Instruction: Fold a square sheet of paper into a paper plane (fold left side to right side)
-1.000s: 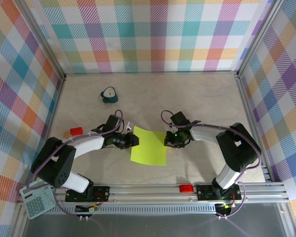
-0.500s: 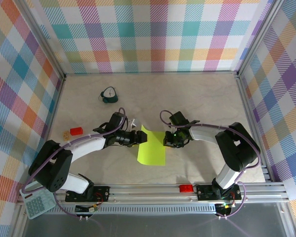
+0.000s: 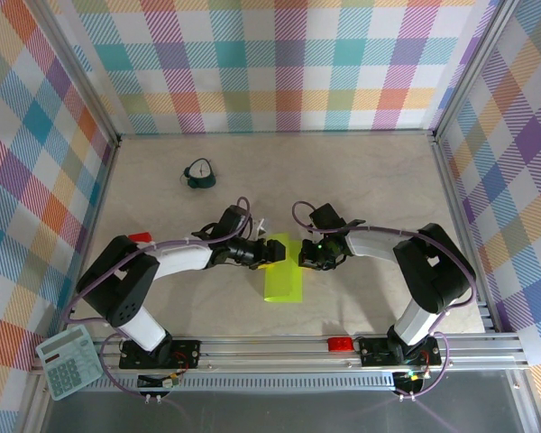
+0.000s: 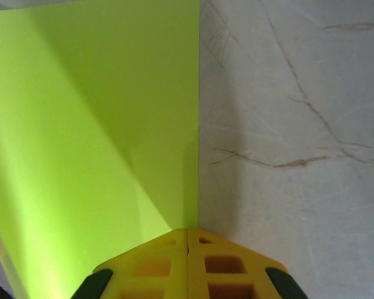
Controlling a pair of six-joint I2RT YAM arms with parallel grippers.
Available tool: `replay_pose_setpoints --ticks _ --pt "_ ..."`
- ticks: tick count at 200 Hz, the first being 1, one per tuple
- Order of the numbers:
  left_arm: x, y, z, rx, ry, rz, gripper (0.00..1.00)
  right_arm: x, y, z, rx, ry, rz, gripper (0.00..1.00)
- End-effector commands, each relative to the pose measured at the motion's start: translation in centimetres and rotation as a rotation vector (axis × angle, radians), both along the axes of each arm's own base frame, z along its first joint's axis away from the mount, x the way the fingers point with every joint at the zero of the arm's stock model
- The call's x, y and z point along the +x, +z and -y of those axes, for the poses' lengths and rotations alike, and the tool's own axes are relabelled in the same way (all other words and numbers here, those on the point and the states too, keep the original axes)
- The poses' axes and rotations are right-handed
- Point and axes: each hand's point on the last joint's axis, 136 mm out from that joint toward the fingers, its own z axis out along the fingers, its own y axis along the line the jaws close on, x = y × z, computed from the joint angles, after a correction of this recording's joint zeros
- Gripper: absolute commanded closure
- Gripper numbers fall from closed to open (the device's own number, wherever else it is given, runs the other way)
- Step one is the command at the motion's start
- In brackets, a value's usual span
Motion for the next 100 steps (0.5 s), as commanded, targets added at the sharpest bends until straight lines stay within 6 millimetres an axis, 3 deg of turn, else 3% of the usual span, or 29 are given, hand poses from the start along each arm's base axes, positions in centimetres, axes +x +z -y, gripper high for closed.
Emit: replay_pose_setpoints --ticks 1,46,100 --pt "0.5 0.5 0.9 -0.009 -0.003 0.032 0.47 -1.7 -2.4 1.2 -0.076 -0.002 -0.062 1.0" --pt "0.2 -1.2 0.7 0.032 0.004 0.005 0.74 -1.5 -2.1 0.7 -0.046 -0.002 -0.051 1.0" --pt "0.4 -1.6 0.4 0.033 0.04 0.005 0.83 -1.1 -1.4 0.2 -0.01 -0.005 -0.031 1.0"
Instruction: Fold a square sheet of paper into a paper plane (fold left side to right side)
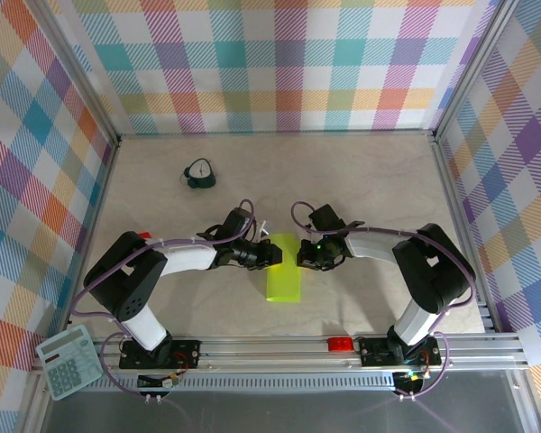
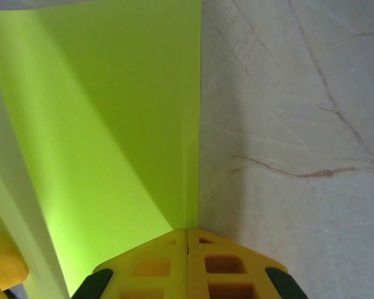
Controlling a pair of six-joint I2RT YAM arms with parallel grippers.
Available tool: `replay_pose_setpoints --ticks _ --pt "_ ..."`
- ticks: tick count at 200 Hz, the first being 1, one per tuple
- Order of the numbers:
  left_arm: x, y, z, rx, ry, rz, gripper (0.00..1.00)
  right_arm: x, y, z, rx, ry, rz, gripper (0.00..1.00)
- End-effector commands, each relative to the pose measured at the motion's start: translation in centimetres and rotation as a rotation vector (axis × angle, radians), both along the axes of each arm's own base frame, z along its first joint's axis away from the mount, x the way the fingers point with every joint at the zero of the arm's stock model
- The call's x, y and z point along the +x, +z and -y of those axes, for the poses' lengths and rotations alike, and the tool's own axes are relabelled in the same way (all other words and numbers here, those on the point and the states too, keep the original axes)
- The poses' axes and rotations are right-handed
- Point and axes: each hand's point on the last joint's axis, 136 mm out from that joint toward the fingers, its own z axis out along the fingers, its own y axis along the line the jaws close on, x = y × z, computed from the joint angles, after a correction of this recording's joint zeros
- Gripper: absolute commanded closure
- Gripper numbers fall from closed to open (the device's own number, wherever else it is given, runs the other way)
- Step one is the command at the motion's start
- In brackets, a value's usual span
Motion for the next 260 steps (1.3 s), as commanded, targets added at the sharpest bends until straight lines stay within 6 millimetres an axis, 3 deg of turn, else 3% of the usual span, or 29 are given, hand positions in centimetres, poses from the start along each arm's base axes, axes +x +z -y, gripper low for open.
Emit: replay_pose_setpoints --ticks 1,53,107,148,168,187,227,260 --pt "-0.1 -0.1 0.2 0.0 0.007 0.01 0.83 -1.2 -1.4 0.7 -0.036 -0.01 -0.047 1.0" --pt "-0.5 -0.3 -0.1 0.007 0.0 0.008 0.88 -0.7 0.3 0.9 -0.012 -0.028 0.001 0.99" --pt "-0.7 0.0 -0.2 0.002 -0.002 0.013 0.88 -0.2 2.6 1.7 0.063 -0.059 0.068 0.88" --pt "-0.6 0.1 -0.1 -0.002 -0.002 0.016 0.88 -0.1 5.2 0.1 0.231 -0.023 0.141 0.68" --pt "-0.5 0.2 -0.1 -0.003 -0.002 0.019 0.88 0.0 5.5 -0.9 0.291 -0.013 0.13 0.56" --pt "-0.5 0.2 0.0 -0.004 -0.002 0.02 0.88 0.1 5.4 -1.7 0.329 -0.01 0.114 0.51" --pt "-0.5 0.2 0.0 -0.004 -0.001 0.018 0.88 0.1 4.4 -3.1 0.349 0.014 0.071 0.51" --pt "-0.5 0.3 0.0 -0.003 -0.001 0.018 0.88 -0.1 3.8 -3.6 0.351 0.02 0.051 0.6"
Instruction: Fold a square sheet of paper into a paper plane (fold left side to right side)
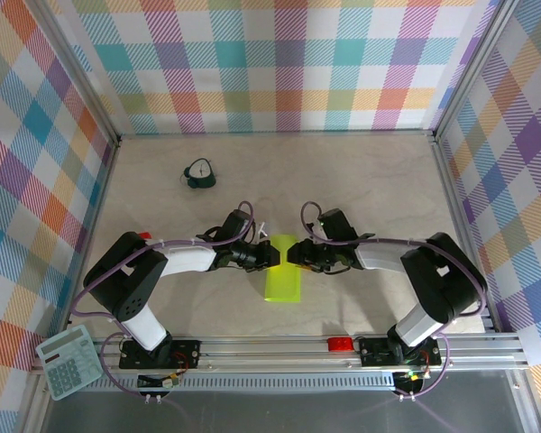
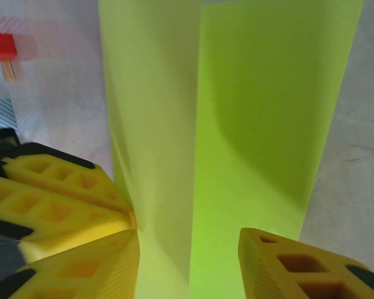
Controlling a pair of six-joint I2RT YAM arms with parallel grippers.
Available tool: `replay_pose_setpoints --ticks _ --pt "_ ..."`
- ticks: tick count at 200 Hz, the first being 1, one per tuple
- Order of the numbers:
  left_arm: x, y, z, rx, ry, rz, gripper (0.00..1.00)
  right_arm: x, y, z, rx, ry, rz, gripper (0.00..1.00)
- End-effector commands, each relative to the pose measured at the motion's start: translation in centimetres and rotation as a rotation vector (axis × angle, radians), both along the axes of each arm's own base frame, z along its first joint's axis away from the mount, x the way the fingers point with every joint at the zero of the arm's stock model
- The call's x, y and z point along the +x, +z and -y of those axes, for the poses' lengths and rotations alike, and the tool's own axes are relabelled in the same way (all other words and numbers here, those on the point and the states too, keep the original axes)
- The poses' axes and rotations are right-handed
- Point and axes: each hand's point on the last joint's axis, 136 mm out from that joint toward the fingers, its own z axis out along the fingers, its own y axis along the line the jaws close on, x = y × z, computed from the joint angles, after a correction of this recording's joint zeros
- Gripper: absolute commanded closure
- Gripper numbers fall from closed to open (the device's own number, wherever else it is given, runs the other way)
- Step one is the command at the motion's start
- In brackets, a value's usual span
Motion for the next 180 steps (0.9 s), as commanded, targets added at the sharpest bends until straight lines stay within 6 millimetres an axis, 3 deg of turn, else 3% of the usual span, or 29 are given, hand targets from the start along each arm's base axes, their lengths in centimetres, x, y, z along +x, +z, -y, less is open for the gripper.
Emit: replay_pose_setpoints --ticks 1,59,110,145,180 --pt "-0.2 0.9 0.3 -0.014 -0.01 0.023 0.88 0.4 1.2 -1.4 0.062 0.021 0.017 0.6" --pt "-0.2 0.9 0.3 -0.013 -0.007 0.019 0.83 0.4 0.4 -1.2 0.029 -0.005 -0.012 0.89" --pt "0.5 2.4 -1.0 0.052 0.032 0.097 0.61 0.4 -1.2 -0.4 -0.056 -0.024 -0.067 0.93" --pt "0.7 2.0 -2.8 0.167 0.057 0.128 0.44 0.5 -1.5 -0.5 -0.056 -0.028 -0.074 0.92" --pt "0.2 0.8 -2.6 0.193 0.009 0.092 0.41 0.5 -1.7 -0.5 -0.066 -0.026 -0.076 0.92"
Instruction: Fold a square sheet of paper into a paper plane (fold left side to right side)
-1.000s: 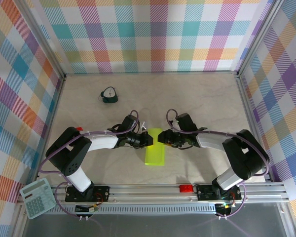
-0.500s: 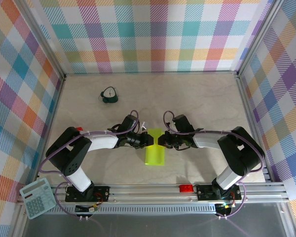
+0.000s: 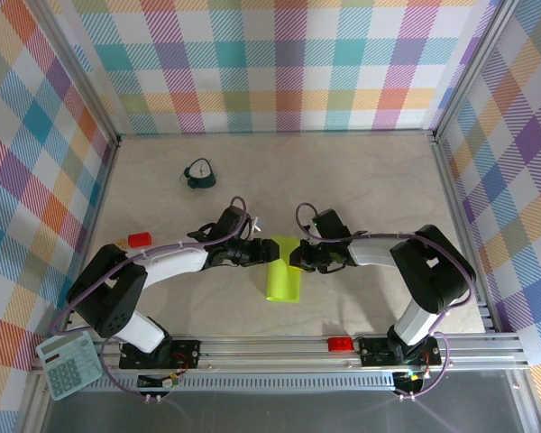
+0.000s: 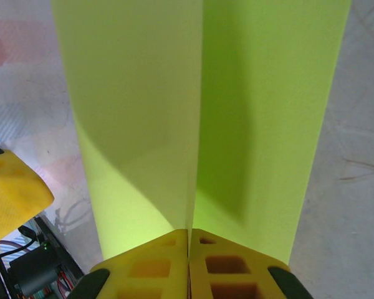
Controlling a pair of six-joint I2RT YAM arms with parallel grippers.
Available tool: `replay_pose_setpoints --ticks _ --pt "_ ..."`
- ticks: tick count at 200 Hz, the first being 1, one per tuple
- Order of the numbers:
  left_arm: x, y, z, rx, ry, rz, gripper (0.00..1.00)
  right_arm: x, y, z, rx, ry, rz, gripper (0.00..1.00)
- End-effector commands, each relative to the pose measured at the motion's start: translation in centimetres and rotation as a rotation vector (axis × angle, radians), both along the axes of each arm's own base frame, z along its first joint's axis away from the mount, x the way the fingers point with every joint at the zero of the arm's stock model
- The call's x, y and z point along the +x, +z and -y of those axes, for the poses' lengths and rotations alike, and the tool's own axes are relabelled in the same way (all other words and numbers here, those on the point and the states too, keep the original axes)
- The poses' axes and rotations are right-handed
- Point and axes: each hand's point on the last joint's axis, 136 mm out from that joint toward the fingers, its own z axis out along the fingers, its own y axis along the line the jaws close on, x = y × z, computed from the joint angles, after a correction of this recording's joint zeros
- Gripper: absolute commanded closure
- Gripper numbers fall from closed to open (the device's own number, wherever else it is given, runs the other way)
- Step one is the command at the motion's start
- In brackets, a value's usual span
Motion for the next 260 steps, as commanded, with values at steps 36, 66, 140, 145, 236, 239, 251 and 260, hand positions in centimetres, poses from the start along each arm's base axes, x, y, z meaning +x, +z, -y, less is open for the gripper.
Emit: replay_pose_setpoints --ticks 36,66,140,145,236,239,251,260 --pt "-1.0 -1.9 0.9 0.053 -0.069 -0.054 0.4 0.1 -0.2 -0.1 -0.019 0.006 -0.012 0.91" --pt "-1.0 -2.8 1.6 0.068 -0.081 -0.077 0.41 0.0 -0.2 0.0 -0.024 0.006 -0.014 0.91" --pt "-1.4 -6.0 0.3 0.223 -0.055 -0.109 0.57 -0.2 0.1 0.5 -0.036 -0.006 -0.003 0.79" --pt "-1.5 -6.2 0.3 0.232 -0.055 -0.111 0.57 -0.2 0.2 0.6 -0.04 -0.009 0.002 0.77" --pt "-2.7 -8.6 0.4 0.372 -0.125 -0.115 0.59 -0.8 2.7 6.0 -0.176 -0.125 0.105 0.53" --pt "-2.6 -8.6 0.4 0.373 -0.126 -0.114 0.59 -0.8 2.8 6.1 -0.177 -0.127 0.107 0.53" --pt "-3.1 -9.0 0.1 0.4 -0.132 -0.139 0.58 -0.9 3.0 6.3 -0.179 -0.132 0.114 0.52" --pt "-3.1 -9.1 0.1 0.407 -0.133 -0.141 0.57 -1.0 3.0 6.4 -0.181 -0.135 0.116 0.52"
